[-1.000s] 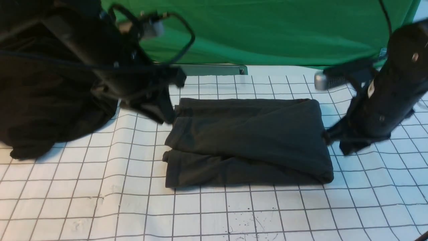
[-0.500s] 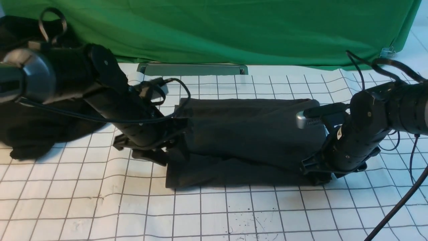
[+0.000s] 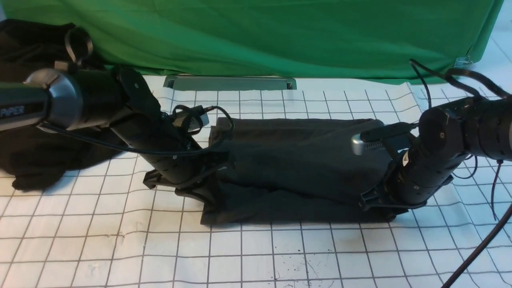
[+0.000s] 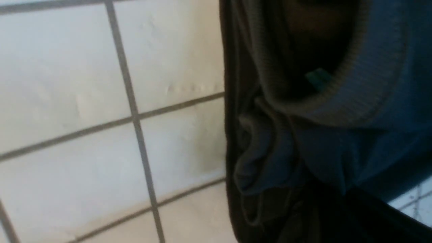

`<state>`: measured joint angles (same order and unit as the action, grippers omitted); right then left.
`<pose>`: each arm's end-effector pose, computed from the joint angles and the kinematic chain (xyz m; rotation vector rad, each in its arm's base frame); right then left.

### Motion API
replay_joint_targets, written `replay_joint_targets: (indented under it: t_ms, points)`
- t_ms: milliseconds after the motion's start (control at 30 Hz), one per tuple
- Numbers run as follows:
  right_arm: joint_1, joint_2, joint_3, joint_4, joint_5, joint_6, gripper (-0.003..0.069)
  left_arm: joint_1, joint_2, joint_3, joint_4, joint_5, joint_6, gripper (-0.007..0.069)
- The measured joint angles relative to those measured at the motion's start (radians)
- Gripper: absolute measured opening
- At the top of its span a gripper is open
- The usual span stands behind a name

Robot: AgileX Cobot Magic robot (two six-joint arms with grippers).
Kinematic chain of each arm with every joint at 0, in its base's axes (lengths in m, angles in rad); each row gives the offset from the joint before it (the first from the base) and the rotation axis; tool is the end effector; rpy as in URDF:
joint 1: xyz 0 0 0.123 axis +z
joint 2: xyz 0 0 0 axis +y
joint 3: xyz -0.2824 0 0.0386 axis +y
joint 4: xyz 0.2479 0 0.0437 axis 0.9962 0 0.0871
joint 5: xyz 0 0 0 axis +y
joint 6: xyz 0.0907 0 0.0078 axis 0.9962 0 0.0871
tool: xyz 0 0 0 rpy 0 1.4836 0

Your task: Fold a long-sleeved shirt over a white checkered tablecloth.

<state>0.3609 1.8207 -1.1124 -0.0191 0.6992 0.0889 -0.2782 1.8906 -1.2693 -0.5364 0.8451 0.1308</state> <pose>0.3245 0.1213 0.1708 -0.4111 2.8643 0.0613 0.3505 -0.1364 0.1890 0.1261 2.9124 -0.6606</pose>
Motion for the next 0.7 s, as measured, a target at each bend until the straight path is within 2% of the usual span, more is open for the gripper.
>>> replay_joint_targets:
  t_ms: [167, 300, 400, 600, 700]
  points:
    - [0.0, -0.106, 0.01, 0.0, 0.163, 0.002, 0.0057, 0.0, -0.111, 0.0, 0.008, 0.048, 0.0, 0.0009]
    - [0.0, -0.177, 0.065, 0.019, 0.198, 0.014, 0.0057, -0.006, -0.165, 0.011, 0.009, 0.139, 0.0, 0.0009]
    - [0.0, -0.203, 0.144, 0.026, 0.176, 0.021, 0.0057, -0.029, -0.182, 0.068, 0.019, 0.172, 0.0, 0.0009]
    - [0.0, -0.205, 0.301, 0.027, 0.016, 0.022, 0.0069, -0.103, -0.18, 0.206, 0.027, 0.095, -0.024, 0.0011]
    - [0.0, -0.213, 0.333, 0.019, -0.02, 0.022, 0.0122, -0.133, -0.18, 0.222, 0.048, 0.066, -0.032, 0.0028]
